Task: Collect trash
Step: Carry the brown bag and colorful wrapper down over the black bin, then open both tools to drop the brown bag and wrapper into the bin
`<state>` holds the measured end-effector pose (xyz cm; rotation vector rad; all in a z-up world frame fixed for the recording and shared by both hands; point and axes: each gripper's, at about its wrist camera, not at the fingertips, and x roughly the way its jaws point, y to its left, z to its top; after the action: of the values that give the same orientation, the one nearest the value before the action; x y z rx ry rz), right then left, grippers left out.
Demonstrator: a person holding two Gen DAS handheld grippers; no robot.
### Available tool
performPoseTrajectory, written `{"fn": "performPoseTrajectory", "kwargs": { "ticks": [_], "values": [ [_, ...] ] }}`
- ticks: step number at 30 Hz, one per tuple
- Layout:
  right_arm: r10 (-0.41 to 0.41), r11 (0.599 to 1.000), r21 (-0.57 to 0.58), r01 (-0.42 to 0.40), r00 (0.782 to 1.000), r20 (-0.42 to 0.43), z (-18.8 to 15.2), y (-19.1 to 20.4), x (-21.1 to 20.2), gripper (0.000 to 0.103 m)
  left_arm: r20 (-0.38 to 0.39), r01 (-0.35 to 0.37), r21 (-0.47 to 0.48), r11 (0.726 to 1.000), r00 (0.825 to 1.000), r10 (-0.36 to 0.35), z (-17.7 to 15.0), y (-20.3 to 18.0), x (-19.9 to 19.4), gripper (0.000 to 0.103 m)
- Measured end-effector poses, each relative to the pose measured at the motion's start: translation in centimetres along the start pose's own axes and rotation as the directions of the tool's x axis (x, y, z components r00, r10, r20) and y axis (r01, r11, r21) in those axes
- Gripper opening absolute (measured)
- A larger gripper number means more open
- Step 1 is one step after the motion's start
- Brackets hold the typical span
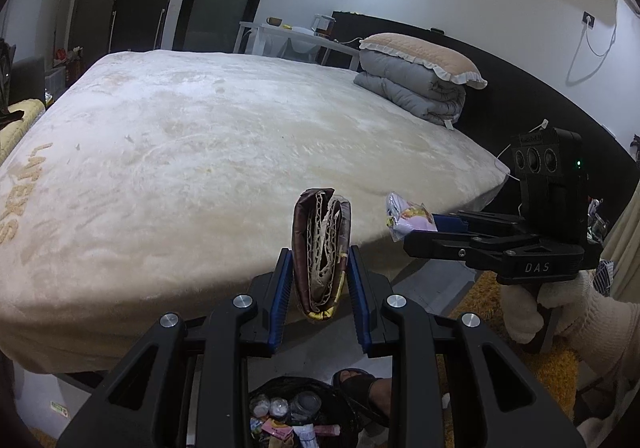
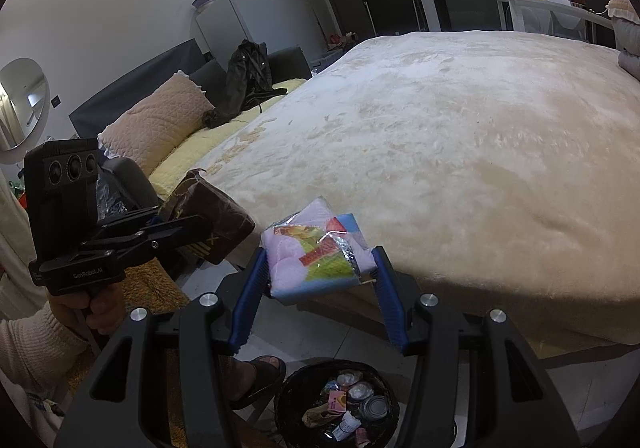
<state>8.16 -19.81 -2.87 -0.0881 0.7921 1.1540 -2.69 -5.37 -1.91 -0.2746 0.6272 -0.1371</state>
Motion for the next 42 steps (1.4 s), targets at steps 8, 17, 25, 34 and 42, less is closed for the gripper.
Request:
{"fn": "performPoseTrajectory", "kwargs": {
  "ticks": [8, 17, 25, 34, 42],
  "values": [
    [0.023, 1.000, 0.018, -0.021, 0.995, -0.099, -2.2, 0.6, 1.3, 0.053, -0.105, 0.006, -0.025, 1.000, 0.994, -0.008, -2.2, 0.3, 1.4, 0.027],
    [0.018, 0.996, 0.088, 0.007, 0.962, -0.271, -4.8, -0.7, 4.0, 0.053, -0.308, -0.033, -0.111, 0.993, 0.951, -0.003, -5.1, 2.3, 4.7, 0.027],
    [0.051, 0.983, 0.180, 0.038, 0.884, -0.464, -7.5, -2.2, 7.9, 0.053, -0.483, -0.038, -0.156, 0.987, 0.874, -0.043, -7.8, 3.1, 8.3, 0.027],
    [0.111, 0.963, 0.260, 0.067, 0.785, -0.610, -9.7, -3.7, 10.9, 0.053, -0.615, -0.079, -0.233, 0.969, 0.784, -0.084, -10.4, 4.4, 10.9, 0.027],
    [0.140, 0.945, 0.304, 0.117, 0.697, -0.703, -11.9, -4.2, 12.9, 0.053, -0.709, -0.102, -0.262, 0.960, 0.695, -0.120, -12.8, 4.7, 12.9, 0.027]
  ]
}}
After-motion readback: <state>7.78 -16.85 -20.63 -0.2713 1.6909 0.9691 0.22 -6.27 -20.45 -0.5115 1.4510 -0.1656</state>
